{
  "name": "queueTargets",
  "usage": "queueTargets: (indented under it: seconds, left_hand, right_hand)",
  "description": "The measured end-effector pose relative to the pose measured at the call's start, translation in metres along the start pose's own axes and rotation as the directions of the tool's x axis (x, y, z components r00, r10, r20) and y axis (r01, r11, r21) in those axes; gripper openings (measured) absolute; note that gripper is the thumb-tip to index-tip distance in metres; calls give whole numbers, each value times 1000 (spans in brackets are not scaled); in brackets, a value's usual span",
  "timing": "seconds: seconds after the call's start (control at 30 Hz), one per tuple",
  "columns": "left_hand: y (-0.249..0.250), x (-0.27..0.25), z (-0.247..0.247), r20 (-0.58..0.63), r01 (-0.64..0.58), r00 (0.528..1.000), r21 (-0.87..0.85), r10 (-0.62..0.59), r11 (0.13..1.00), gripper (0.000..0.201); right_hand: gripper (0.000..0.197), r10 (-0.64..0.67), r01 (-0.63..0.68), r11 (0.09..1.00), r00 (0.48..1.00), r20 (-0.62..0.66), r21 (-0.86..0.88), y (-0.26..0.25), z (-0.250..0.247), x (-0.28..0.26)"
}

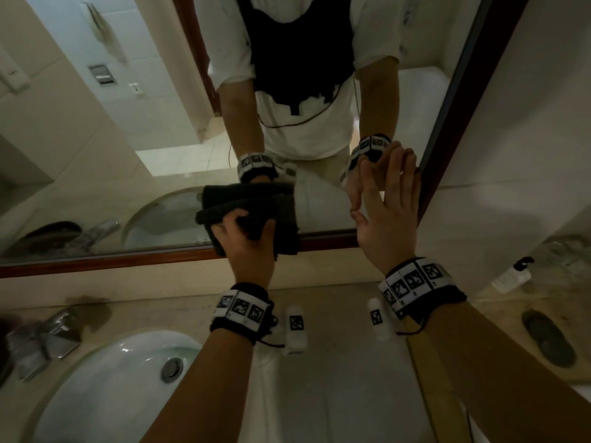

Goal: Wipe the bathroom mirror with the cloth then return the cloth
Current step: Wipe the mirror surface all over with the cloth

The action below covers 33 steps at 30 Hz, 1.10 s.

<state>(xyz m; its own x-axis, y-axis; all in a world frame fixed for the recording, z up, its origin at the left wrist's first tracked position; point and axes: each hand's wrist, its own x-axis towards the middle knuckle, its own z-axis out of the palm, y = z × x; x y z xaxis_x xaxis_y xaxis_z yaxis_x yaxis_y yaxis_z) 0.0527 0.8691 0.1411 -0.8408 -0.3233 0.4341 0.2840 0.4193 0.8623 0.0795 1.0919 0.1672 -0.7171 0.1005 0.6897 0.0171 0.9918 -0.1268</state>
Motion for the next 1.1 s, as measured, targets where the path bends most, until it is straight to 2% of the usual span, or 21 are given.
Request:
queueTargets:
  seconds: [0.2,0.6,0.67,0.73,0.8,0.97,1.1]
  left_hand:
    - [-20,18,-32,-26,5,1000,-18,-6,1000,48]
    - [-14,6,-16,-29,59,998,-16,-59,998,50]
    - [0,-4,0,-14,27,1000,17,-27,999,48]
    - [12,-16,19,33,-72,997,87,69,994,47]
    - [16,-23,34,75,-120,991,104,113,987,46]
    - [10,-20,32,100,-114,990,113,103,987,50]
    - [-1,-8,9,50,-98,994,115,93,989,50]
  right_hand:
    - [101,7,-7,999,1000,12,34,-1,1,0]
    - [95,-15,14,1000,1000,19,17,3,8,-1]
    - [95,-9,9,1000,1000,24,13,3,9,-1]
    - [95,-4,4,1000,999,33,6,3,10,-1]
    - [96,-4,4,1000,999,32,7,4,10,-1]
    - [95,-22,22,1000,1000,6,2,5,10,-3]
    - [94,-25,25,1000,1000,-1,14,5,9,-3]
